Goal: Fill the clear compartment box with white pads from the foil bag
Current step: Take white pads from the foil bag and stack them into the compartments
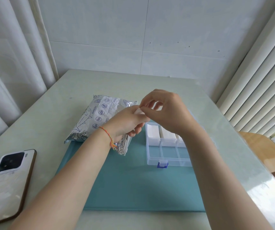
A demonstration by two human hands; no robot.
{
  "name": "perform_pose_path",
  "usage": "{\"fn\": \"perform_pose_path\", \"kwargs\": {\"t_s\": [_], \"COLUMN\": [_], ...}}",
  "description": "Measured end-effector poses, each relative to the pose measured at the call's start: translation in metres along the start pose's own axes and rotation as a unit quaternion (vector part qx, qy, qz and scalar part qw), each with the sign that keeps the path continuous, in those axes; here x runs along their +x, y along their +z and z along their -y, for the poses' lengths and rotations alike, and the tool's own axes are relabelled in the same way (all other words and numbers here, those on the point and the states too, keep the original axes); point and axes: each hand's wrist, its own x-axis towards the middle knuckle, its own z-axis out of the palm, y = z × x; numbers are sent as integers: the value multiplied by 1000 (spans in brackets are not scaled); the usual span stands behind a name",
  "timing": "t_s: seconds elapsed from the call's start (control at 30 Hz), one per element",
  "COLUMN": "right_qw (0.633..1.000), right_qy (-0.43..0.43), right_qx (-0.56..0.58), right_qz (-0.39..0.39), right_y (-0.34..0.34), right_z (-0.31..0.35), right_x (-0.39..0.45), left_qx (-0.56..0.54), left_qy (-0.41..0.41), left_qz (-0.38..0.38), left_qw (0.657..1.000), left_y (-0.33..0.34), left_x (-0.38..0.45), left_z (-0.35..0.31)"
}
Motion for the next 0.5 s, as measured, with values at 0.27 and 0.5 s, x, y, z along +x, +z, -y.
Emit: {"fn": "perform_pose_path", "kwargs": {"t_s": [0.27,0.5], "right_qw": [989,987], "right_qy": [85,118], "right_qx": [123,109], "right_qz": [2,29], "right_y": [-3,-8], "right_z": [-3,-10], "right_x": [1,1], "left_qx": [-9,-9], "left_qy": [37,51], "left_qz": [37,64], "left_qw": [999,997], "left_y": [0,0], "left_x": [-3,-6], "left_z": [-1,1]}}
